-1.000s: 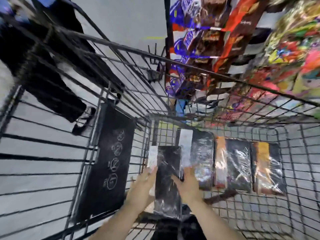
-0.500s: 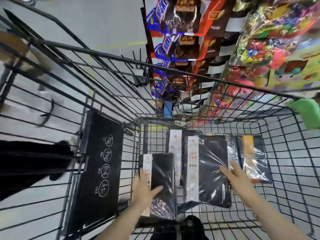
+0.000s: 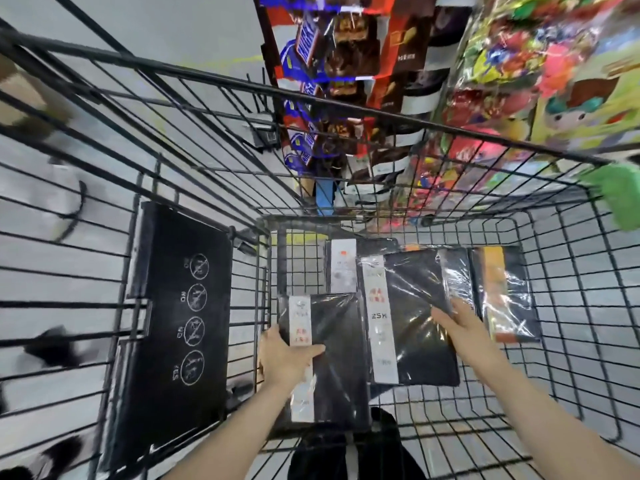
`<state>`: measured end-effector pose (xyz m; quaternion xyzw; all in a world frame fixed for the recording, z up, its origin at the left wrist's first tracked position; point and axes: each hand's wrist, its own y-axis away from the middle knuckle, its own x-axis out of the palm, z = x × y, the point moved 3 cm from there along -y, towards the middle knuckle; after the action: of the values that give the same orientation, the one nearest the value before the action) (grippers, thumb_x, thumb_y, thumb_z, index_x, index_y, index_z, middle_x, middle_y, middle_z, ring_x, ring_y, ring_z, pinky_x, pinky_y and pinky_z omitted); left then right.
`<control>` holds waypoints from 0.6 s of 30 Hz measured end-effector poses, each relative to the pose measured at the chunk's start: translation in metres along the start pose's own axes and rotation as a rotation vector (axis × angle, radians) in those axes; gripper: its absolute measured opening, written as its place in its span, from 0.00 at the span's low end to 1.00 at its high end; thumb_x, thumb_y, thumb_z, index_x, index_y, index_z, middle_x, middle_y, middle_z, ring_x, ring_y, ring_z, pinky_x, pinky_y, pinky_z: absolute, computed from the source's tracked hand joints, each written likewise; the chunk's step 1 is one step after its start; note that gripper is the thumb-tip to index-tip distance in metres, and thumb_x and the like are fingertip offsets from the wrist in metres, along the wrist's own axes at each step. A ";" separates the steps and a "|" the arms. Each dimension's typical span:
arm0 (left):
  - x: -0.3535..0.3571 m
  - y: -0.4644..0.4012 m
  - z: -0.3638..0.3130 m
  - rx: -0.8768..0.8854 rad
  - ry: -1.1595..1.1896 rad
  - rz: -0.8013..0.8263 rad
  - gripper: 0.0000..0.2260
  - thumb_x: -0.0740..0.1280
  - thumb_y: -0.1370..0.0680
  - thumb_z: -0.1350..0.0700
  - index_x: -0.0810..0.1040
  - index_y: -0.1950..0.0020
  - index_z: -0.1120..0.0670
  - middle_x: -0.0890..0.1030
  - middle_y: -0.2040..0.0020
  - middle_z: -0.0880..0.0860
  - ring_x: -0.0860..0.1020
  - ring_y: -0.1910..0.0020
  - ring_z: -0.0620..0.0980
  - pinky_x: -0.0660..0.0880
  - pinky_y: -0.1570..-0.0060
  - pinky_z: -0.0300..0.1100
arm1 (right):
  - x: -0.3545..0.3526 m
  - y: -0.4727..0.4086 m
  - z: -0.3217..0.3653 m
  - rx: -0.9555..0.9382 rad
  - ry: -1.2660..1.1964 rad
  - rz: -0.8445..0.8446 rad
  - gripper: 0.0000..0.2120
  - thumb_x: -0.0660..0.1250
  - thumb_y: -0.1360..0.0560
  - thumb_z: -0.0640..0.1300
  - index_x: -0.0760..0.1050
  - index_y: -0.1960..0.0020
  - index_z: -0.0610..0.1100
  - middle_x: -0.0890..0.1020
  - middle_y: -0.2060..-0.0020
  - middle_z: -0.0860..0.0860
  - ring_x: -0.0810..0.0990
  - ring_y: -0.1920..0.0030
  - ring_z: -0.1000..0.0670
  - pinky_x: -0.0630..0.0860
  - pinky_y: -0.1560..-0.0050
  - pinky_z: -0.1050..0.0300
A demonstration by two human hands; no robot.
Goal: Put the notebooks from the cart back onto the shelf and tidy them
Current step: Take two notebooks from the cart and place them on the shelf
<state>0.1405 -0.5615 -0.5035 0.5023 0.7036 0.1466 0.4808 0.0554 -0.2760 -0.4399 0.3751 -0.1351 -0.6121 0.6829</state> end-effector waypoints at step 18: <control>-0.053 0.155 -0.221 0.571 0.034 0.109 0.21 0.69 0.26 0.54 0.69 0.37 0.58 0.76 0.46 0.52 0.75 0.45 0.52 0.71 0.48 0.41 | -0.180 0.121 0.088 -0.164 -0.213 -0.248 0.16 0.63 0.24 0.48 0.71 0.39 0.43 0.74 0.50 0.53 0.71 0.44 0.50 0.67 0.42 0.57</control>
<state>0.0478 -0.4752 -0.2595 0.6519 0.6962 -0.0231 0.2996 0.0493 -0.1421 -0.2483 0.2650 -0.1088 -0.7367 0.6126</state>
